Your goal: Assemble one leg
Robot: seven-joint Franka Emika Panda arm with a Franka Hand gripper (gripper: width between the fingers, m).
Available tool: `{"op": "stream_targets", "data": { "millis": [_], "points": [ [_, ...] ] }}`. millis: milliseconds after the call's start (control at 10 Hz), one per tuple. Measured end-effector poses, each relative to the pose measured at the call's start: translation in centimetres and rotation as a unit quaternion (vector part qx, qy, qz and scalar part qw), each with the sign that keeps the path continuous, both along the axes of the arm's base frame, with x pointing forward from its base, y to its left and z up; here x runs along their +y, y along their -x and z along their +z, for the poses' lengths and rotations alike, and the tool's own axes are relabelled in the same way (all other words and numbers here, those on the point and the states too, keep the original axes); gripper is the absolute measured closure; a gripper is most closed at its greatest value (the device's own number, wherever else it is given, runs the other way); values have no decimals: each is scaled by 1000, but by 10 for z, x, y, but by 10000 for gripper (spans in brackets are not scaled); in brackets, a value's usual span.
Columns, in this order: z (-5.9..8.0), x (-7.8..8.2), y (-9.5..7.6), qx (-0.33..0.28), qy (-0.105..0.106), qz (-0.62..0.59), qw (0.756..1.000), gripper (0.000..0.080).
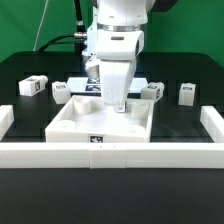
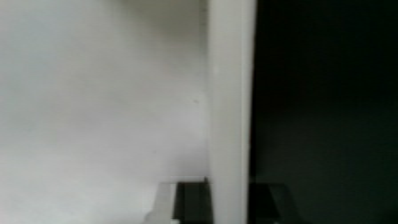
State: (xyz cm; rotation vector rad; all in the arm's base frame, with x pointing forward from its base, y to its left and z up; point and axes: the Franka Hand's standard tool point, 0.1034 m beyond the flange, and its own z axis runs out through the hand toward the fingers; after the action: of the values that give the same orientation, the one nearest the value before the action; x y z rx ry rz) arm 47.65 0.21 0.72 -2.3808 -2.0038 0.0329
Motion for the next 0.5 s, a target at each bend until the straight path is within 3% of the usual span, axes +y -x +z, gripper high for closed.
{"op": "stream_targets", "data": {
  "millis": [200, 500],
  "points": [
    [0, 3, -2, 0, -3, 51, 999, 741],
    [0, 32, -10, -1, -12, 78, 997, 741]
  ]
}}
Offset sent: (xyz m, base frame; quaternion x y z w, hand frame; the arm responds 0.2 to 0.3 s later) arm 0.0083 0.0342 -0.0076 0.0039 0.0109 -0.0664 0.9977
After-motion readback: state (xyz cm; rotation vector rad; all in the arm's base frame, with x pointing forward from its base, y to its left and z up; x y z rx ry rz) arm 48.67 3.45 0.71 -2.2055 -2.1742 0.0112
